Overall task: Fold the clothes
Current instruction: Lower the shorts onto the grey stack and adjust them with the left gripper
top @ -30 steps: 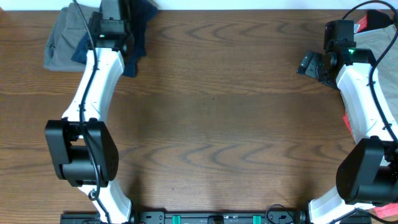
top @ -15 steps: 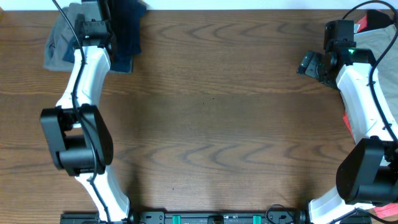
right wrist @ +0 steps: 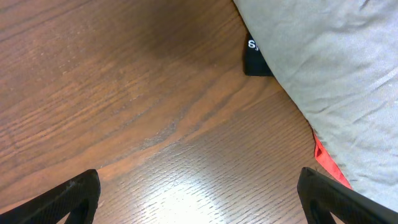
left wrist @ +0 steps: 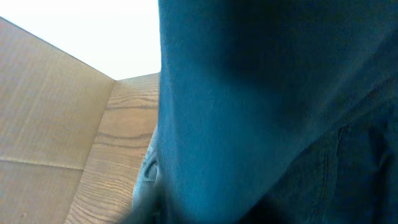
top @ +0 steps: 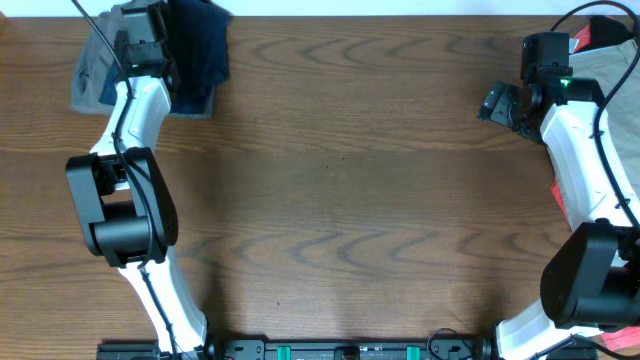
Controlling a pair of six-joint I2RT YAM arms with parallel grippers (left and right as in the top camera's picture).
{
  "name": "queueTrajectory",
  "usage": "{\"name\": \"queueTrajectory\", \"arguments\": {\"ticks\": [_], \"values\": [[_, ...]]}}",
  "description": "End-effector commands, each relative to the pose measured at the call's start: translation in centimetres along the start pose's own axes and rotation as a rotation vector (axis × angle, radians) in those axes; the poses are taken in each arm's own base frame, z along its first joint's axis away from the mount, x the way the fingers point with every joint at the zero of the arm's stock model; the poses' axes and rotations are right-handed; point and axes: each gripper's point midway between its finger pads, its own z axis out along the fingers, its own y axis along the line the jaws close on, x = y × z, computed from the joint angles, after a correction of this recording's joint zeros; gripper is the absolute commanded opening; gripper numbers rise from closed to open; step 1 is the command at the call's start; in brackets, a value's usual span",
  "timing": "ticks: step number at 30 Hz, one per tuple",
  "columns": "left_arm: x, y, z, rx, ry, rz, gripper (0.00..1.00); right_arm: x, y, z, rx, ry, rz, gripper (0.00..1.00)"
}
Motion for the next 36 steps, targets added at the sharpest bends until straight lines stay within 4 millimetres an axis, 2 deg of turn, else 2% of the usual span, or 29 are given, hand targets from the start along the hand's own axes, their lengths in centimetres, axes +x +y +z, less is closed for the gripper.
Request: {"name": "queueTrajectory", "arguments": {"ticks": [1,2,8,14,16,18,20,23,26,31,36], "values": [[-0.8,1.0,0.5,-0.011,-0.024,-0.032,0.91,-0.4,0.1,-0.9,0.0,-0.027,-0.015,0.99],[-0.7,1.2,0.6,-0.014,-0.024,-0.034,0.99,-0.4,0.1,-0.9,0.0,-0.027,-0.015,0.99],[-0.8,3.1,1.0,-0.05,-0.04,-0.061,0.98,-0.4,0.1,-0.9,0.0,-0.027,-0.015,0.99],[-0.6,3.2,0.9,-0.06,-0.029,-0.072,0.99,-0.4,0.1,-0.9,0.0,-0.026,-0.016,0.99],[-0.3,3.2,1.0,-0.056,-0.018,-0.115,0.8,-0.4,0.1,-0.9,0.0,-0.027,-0.015,0.99],[0.3,3.3,1.1,-0.053,0.001,-0.163,0.51,-0.4,0.1,-0.9,0.0,-0.027,-0.015,0.99],[0.9,3.3,1.4,-0.053,0.014,-0.21,0.27,-0.4,0.1,-0.9,0.0,-0.027,-0.015,0.99],[1.7,1.9,1.9,0.028,0.034,-0.238,0.07,-0.4,0.1,-0.9,0.0,-0.027,-0.015,0.99],[2.0,-0.3,1.8,0.166,0.037,-0.239,0.06,-0.4,0.1,-0.9,0.0,-0.027,-0.015,0.99],[3.0,-1.1,2.3,0.195,0.058,-0.264,0.06,-0.4,0.1,-0.9,0.0,-0.027,-0.015,0.99],[5.7,-2.7,3.9,0.211,0.128,-0.249,0.06,-0.4,0.1,-0.9,0.0,-0.027,-0.015,0.99]]}}
